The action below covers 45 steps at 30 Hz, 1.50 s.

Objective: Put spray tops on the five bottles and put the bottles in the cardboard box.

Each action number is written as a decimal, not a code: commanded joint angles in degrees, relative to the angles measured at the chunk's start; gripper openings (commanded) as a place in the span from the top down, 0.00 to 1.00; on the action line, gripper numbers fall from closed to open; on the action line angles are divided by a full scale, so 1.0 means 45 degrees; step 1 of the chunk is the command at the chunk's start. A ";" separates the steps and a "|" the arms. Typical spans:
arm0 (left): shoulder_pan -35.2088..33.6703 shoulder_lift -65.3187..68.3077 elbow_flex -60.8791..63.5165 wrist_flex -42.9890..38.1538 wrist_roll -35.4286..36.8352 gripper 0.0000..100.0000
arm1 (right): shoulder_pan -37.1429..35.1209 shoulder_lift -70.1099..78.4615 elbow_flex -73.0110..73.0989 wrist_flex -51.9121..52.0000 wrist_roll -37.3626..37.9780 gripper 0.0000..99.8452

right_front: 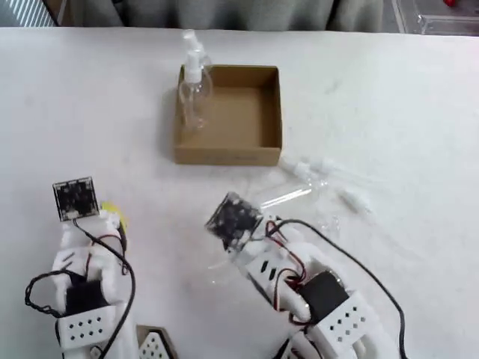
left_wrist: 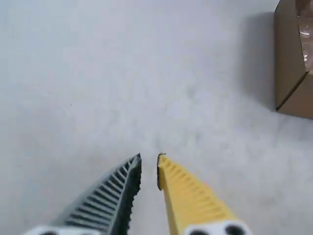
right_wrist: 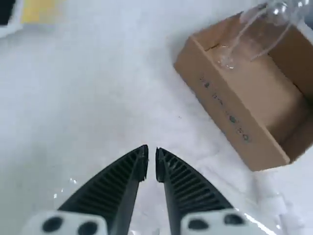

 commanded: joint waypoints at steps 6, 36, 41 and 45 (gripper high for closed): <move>-0.0088 -0.0205 -0.0059 0.0059 -0.0176 0.94 | -0.1866 0.1416 -0.1934 0.3858 0.4063 0.98; -0.0068 -0.0205 -0.0039 0.0059 -0.0195 0.94 | -0.2882 1.2493 -0.3341 0.0537 0.4239 0.68; -0.0068 -0.0205 -0.0039 0.0059 -0.0195 0.94 | -0.2882 1.2786 -0.3946 0.0459 0.2168 0.90; -0.0068 -0.0205 -0.0039 0.0059 -0.0195 0.94 | -0.2491 1.2493 -0.4962 0.0537 0.0801 0.94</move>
